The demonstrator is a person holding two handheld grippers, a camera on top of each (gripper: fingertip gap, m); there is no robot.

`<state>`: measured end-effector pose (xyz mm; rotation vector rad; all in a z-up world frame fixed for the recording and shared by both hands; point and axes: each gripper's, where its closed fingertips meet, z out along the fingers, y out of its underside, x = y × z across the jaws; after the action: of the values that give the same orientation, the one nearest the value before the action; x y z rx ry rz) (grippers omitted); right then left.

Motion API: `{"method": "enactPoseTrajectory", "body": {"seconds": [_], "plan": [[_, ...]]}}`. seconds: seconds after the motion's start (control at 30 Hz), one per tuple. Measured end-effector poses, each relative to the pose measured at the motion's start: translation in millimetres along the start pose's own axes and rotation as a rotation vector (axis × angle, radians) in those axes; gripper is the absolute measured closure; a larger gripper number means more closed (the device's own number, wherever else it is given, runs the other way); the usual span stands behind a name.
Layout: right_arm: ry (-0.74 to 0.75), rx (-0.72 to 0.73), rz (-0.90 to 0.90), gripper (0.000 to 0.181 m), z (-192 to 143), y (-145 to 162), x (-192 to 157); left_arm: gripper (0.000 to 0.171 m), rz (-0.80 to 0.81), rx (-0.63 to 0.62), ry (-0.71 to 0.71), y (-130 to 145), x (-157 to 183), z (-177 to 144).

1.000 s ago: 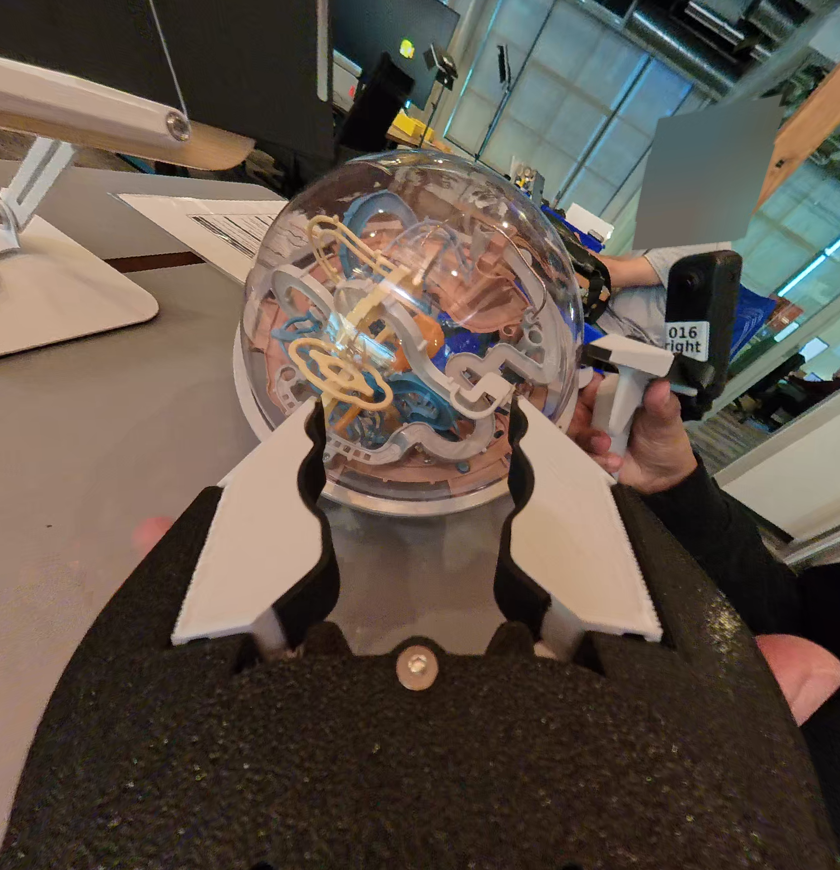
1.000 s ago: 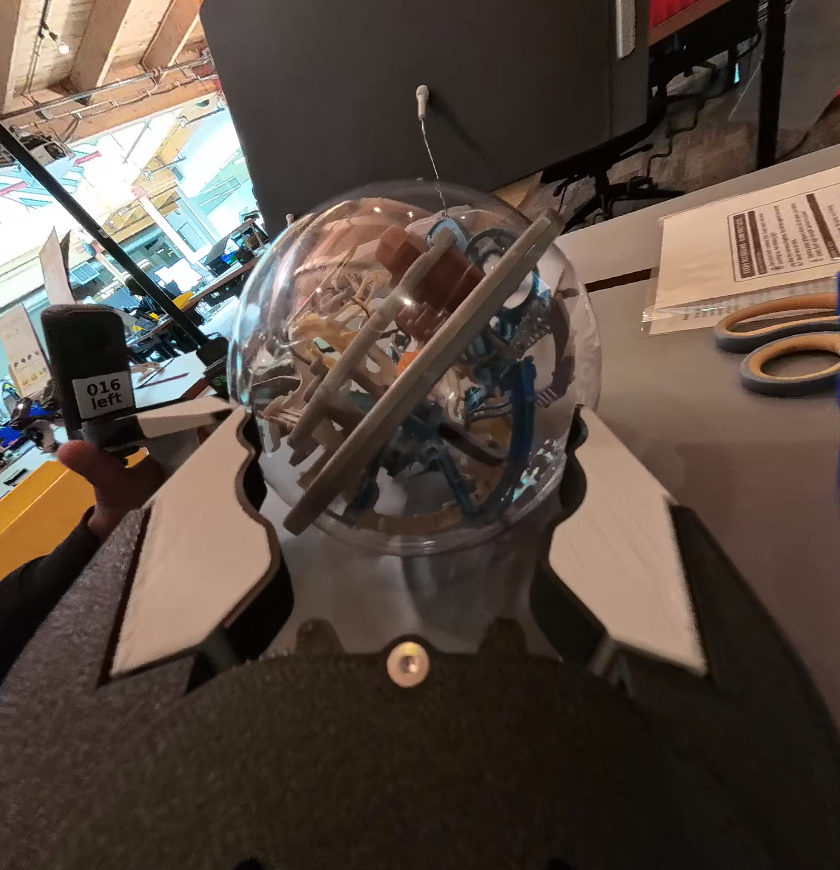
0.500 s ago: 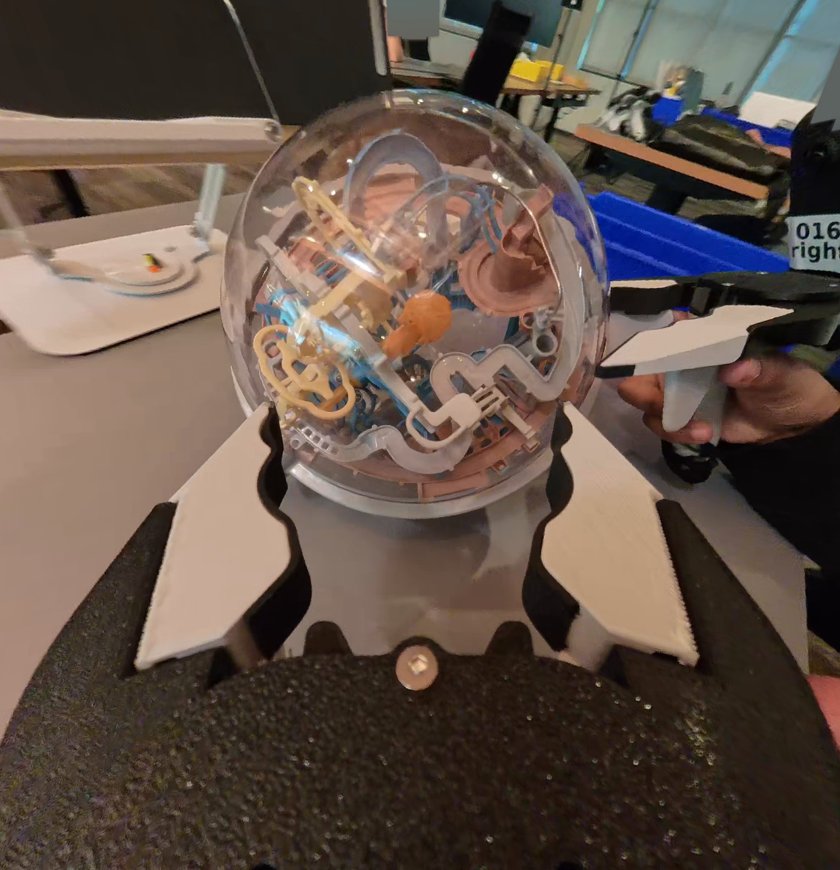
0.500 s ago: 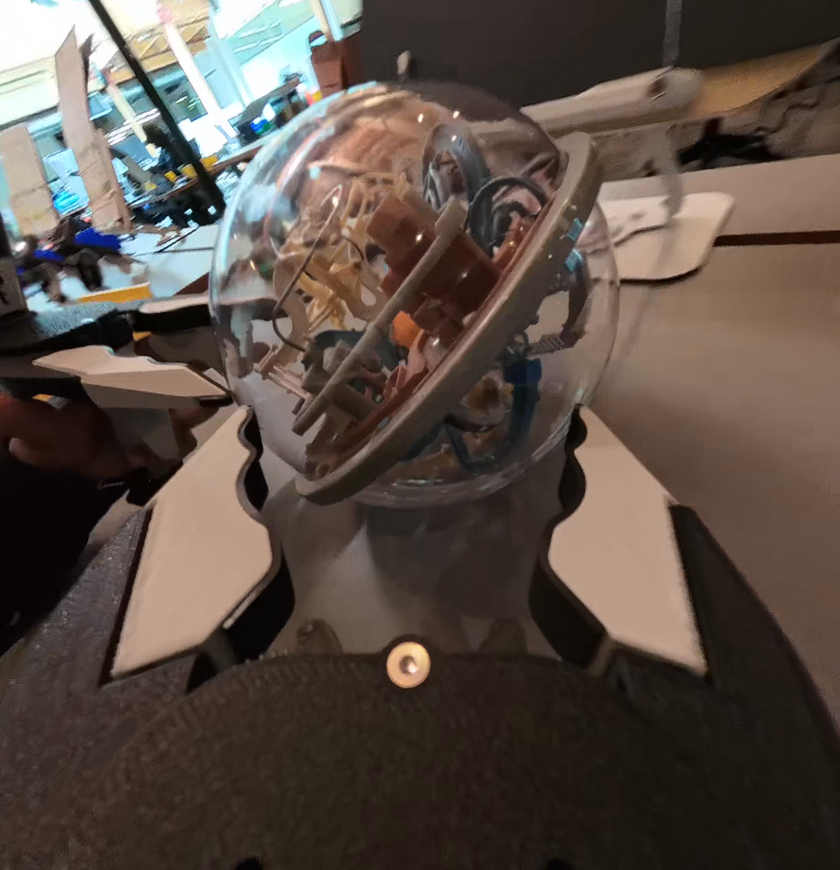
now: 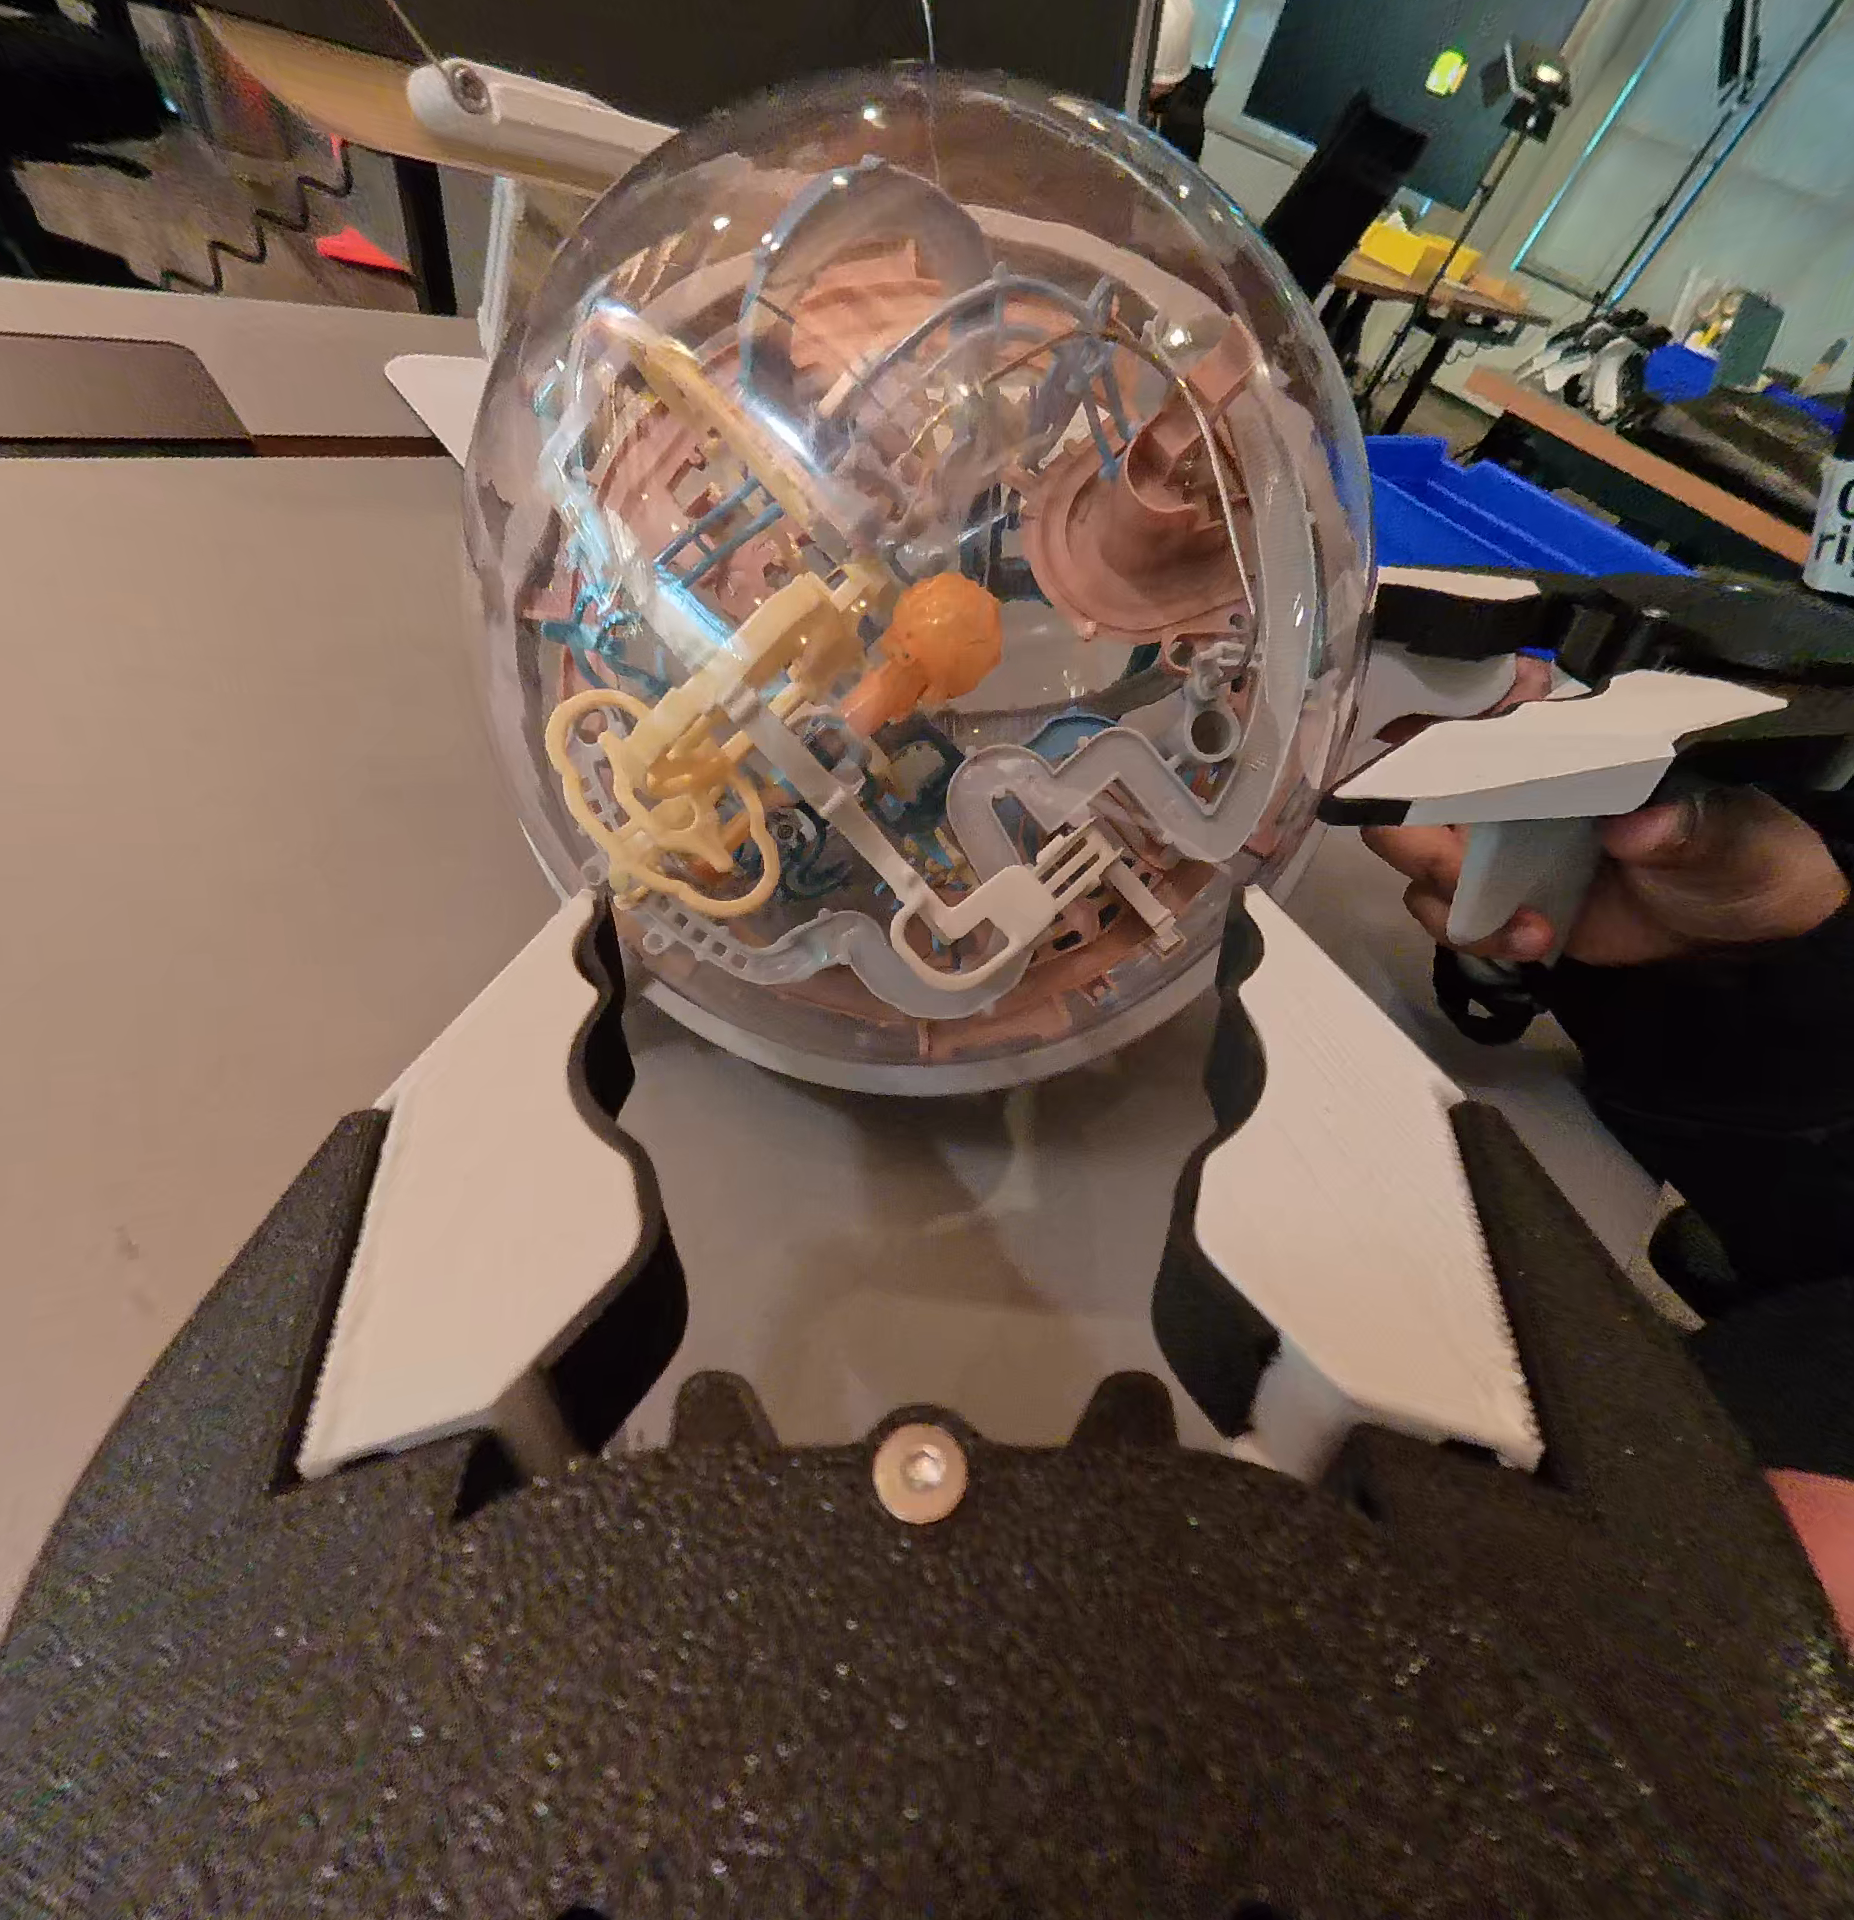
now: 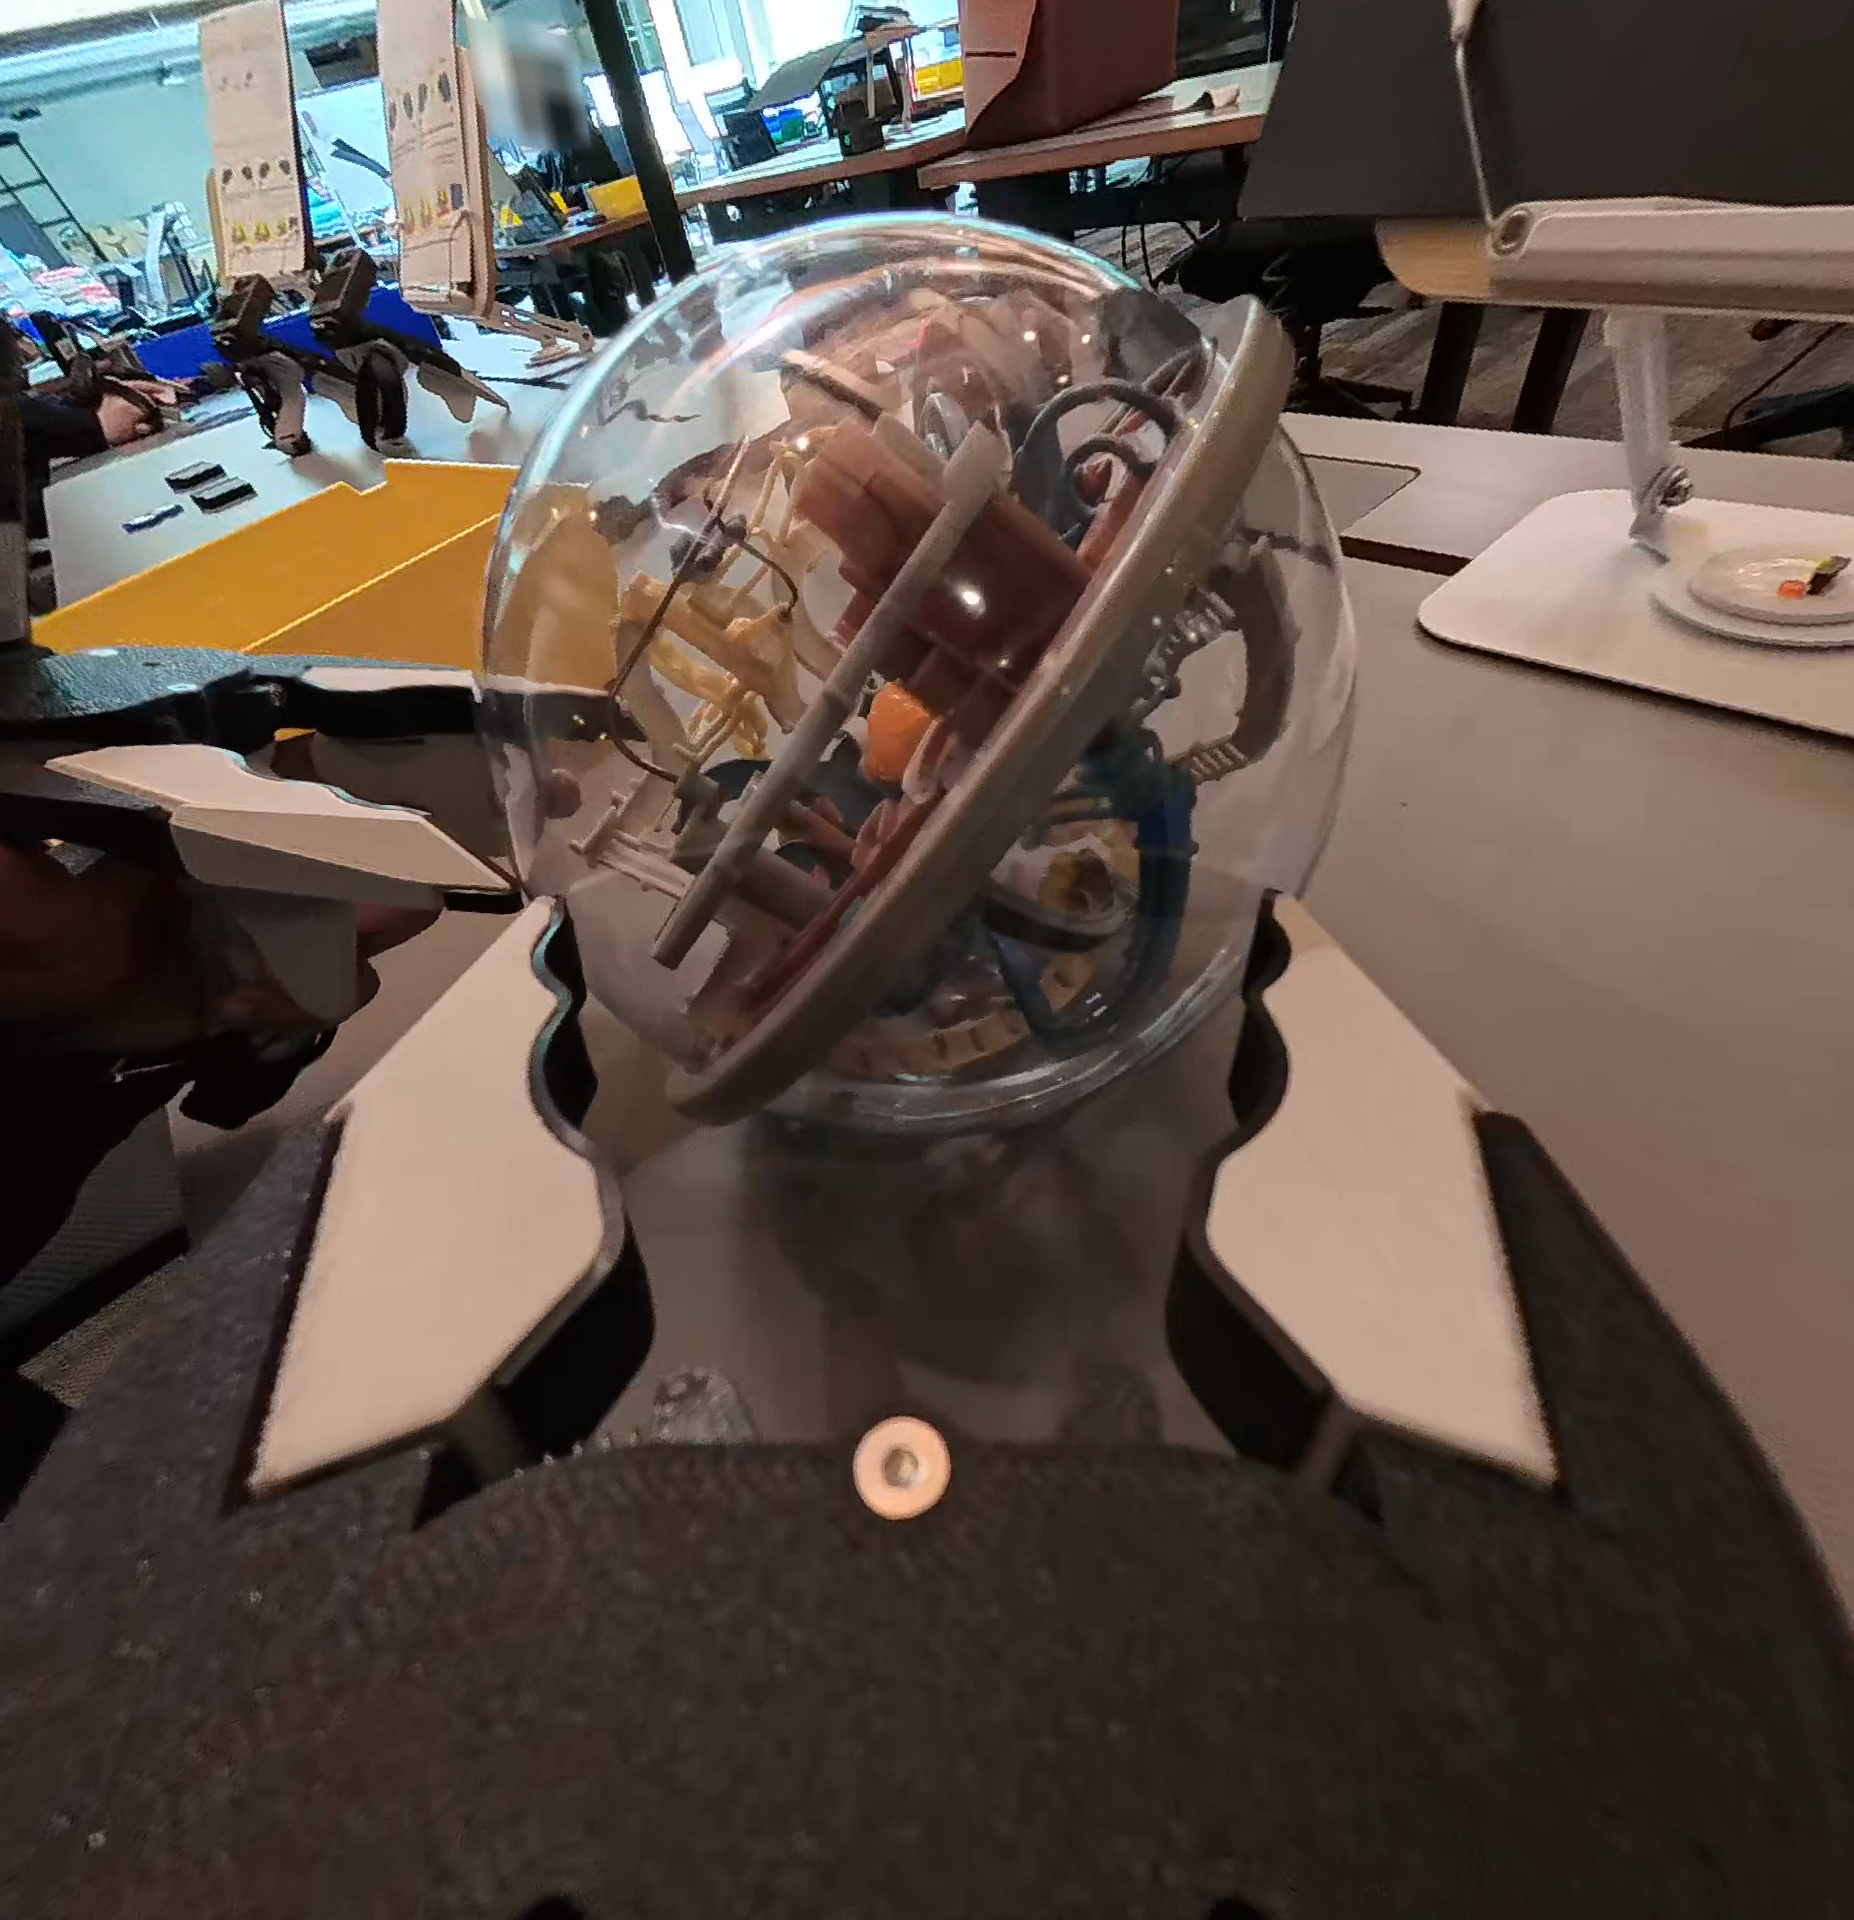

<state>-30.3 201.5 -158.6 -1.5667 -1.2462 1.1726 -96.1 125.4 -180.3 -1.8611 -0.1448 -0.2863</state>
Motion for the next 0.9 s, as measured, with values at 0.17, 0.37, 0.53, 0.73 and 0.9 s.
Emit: {"method": "enactPoseTrajectory", "body": {"seconds": [0.17,0.37,0.53,0.73,0.9], "plan": [[-0.009,0.030,0.056,0.062,-3,-7,-5,0.058,-0.021,0.053,-0.018,-3,-6,-3],[-0.032,0.051,0.082,0.065,3,-10,-13,0.058,0.028,0.096,-0.072,-2,-8,-5],[0.007,0.029,0.025,0.065,4,-9,-14,0.059,0.031,0.130,-0.094,-7,-10,-7],[0.001,0.036,0.042,0.066,1,-10,-13,0.059,0.016,0.136,-0.078,-7,-10,-8],[0.015,0.039,0.053,0.066,1,-11,-8,0.059,0.015,0.139,-0.071,-6,-9,-7]]}}
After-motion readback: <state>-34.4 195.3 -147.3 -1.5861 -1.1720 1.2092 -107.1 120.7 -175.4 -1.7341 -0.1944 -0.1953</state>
